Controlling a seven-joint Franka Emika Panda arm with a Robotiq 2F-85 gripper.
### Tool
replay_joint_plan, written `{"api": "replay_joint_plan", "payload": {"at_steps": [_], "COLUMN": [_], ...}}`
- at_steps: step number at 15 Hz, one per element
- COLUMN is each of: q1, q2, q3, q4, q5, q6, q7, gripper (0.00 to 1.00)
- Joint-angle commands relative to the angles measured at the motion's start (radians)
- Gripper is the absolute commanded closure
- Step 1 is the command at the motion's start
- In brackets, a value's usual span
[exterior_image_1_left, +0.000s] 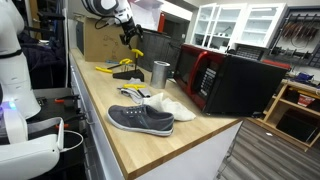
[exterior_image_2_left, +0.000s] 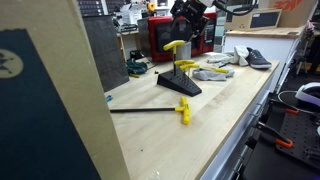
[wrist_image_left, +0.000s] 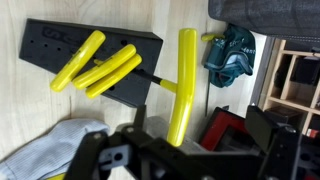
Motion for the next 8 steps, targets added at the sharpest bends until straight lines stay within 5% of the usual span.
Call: {"api": "replay_joint_plan", "payload": {"at_steps": [1,8], "q1": [0.012,0.118], "q2": [-0.044,-0.162], "q3": [0.016,-0.082], "q4": [0.016,0.043], "q5": [-0.034,-0.082], "q6": [-0.063,-0.404], "q7": [-0.031,-0.261], "gripper": [0.0,0.0]}}
